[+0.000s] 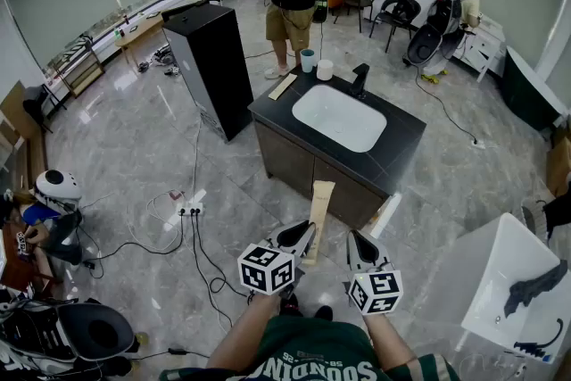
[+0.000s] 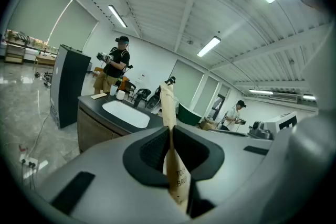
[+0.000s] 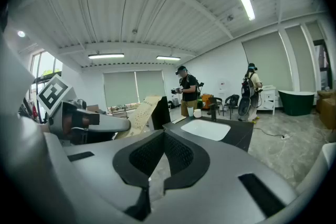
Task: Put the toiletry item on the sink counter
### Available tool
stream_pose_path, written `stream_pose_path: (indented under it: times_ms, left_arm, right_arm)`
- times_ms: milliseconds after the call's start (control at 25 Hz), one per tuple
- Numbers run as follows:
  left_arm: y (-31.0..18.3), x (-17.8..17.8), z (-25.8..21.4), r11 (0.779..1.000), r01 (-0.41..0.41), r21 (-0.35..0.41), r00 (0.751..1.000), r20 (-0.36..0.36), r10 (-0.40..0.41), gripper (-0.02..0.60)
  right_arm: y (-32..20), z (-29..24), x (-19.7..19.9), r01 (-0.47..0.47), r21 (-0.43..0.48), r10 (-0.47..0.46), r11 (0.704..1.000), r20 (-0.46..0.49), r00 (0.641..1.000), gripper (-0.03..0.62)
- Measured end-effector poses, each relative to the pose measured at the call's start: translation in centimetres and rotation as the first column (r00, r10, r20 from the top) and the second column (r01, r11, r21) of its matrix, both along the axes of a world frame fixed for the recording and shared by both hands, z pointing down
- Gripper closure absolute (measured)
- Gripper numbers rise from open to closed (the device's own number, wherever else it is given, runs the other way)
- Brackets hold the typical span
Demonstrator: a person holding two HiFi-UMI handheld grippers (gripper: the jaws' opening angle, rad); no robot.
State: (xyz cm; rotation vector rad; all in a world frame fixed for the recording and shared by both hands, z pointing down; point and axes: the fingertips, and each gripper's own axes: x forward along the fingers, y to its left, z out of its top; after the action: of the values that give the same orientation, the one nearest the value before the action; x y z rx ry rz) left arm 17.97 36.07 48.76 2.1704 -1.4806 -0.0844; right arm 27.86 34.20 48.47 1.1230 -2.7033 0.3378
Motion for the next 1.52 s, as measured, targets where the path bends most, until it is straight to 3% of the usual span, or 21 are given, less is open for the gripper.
stream_pose_path:
  times_ms: [800, 1520]
  left_arm:
    - [-1.7, -1.6, 1.3, 0.999, -0.037, -0.021, 0.999, -0.020, 0.036, 0.538]
    - [-2.4, -6.5, 2.0, 0.998, -0.051, -0.020, 0.998, -0.022, 0.051, 0.538]
  right_arm:
    - [-1.0, 1.1, -2.6, -0.005, 0.013, 0.005, 1.000, -0.013, 1.000, 0.551]
    - [-2.2, 2.3, -6.2, -0.058, -0.012, 0.058, 0.998, -0.016, 0.998, 0.551]
